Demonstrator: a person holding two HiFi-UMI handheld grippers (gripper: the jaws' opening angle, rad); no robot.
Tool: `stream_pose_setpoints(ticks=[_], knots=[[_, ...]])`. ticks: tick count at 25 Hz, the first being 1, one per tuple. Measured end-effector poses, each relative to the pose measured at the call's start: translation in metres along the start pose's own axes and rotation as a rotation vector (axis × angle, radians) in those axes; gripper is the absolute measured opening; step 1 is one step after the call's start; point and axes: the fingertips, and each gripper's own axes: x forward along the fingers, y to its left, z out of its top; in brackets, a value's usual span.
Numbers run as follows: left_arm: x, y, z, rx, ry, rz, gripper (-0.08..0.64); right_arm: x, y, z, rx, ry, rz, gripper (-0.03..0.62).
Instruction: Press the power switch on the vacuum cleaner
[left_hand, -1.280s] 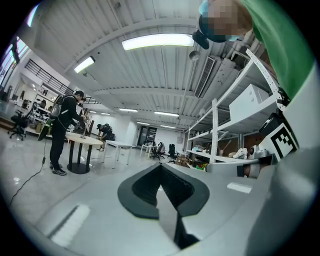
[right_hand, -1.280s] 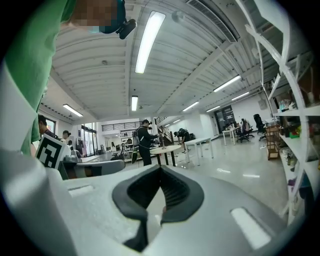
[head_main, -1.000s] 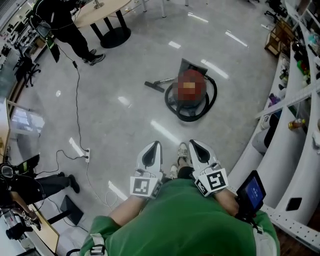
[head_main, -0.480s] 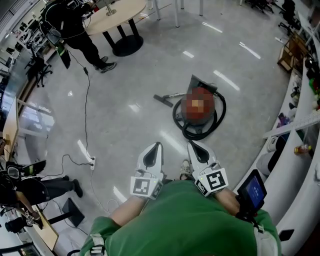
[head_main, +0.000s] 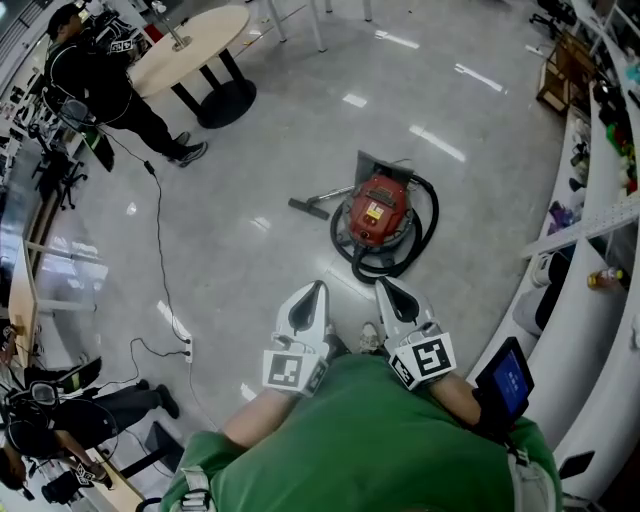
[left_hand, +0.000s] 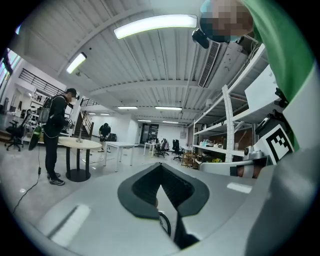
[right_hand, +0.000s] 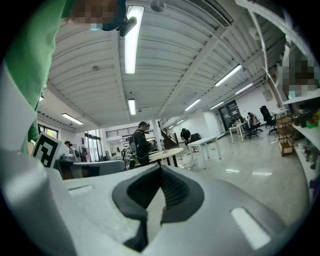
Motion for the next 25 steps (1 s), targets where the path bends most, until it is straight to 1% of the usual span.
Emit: stream_pose_setpoints(ticks=[6,10,15,21,25], knots=[[0.048,-0.002,-0.004,0.009,0.036,-0.120,0.006,0.009,-0.034,0.001,0.017,-0.007,-0.120,-0.001],[0.078,0.009,-0.010,0.002,0.047,-0.202,0.008,0.025,-0.050,-0.003,0.009,-0.004,-0.207,0.000],[0.114,0.033,-0.006,-0.018,0.065,-0.293,0.008,0.053,-0.059,0.003,0.003,0.014,-0.304,0.000],[0.153,0.074,-0.001,-0.040,0.081,-0.365,0.007,0.096,-0.070,0.012,-0.004,0.029,-0.406,0.000],[0.171,0.097,-0.002,-0.041,0.094,-0.402,0.006,0.119,-0.076,0.012,-0.010,0.033,-0.457,0.000]])
